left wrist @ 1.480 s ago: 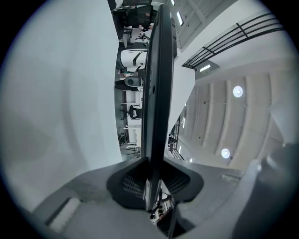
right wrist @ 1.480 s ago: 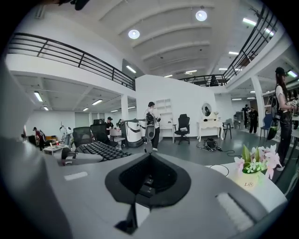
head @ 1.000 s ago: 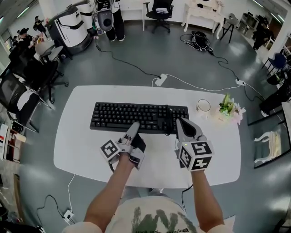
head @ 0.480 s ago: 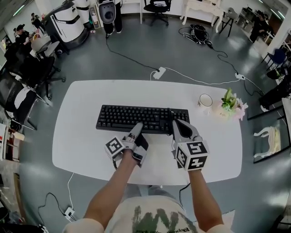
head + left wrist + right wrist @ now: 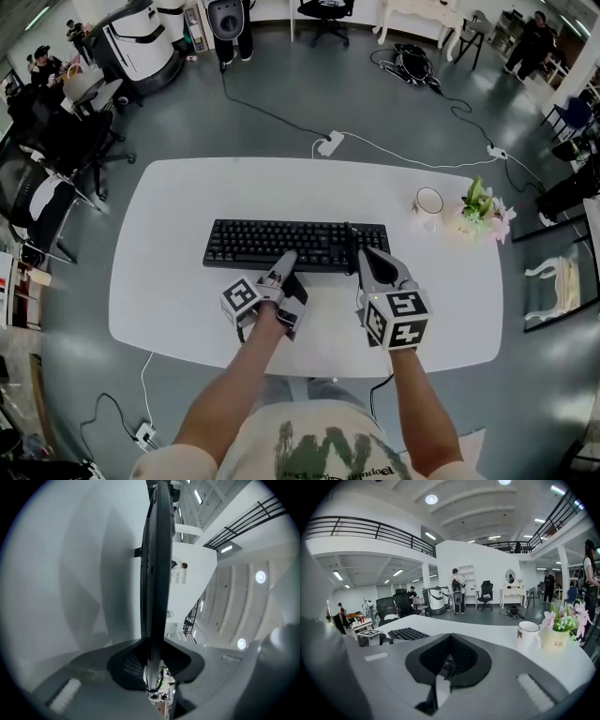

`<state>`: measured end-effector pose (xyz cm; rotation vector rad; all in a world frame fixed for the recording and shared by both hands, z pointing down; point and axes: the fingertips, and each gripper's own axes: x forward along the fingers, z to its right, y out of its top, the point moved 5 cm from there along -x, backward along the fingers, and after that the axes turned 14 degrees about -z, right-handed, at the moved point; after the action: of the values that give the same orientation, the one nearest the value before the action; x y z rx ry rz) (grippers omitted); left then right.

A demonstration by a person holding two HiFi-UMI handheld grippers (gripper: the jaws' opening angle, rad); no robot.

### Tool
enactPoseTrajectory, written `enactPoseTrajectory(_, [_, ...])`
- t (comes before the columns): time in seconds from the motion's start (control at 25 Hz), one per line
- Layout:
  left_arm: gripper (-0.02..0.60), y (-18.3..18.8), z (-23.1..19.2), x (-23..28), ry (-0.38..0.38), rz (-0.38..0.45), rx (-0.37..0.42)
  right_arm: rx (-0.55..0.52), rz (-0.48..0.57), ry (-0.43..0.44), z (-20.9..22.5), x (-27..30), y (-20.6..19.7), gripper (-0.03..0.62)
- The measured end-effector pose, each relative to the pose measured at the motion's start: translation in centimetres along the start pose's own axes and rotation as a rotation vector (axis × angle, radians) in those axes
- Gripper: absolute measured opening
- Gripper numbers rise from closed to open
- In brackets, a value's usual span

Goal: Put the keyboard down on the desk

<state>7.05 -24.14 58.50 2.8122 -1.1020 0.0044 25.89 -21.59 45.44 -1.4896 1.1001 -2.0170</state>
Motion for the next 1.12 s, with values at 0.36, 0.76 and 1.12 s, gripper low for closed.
enactPoseTrajectory(0.36, [0.095,0.1,-0.6,-0.1,0.040,0.007,-0.023,0.006,-0.017,0.010,-0.3,0.2,-0.5,0.000])
enactPoseTrajectory(0.76, [0.194,0.0,-1.7,-0.1,0.120,0.026,-0.085,0.002,-0.021,0.026,-0.8,0.4,-0.8,0.000])
enactPoseTrajectory(1.12, [0.272,0.0,-1.2,0.6,0.255,0.000,-0.126,0.015,-0.024,0.028,-0.6,0.6,-0.7,0.000])
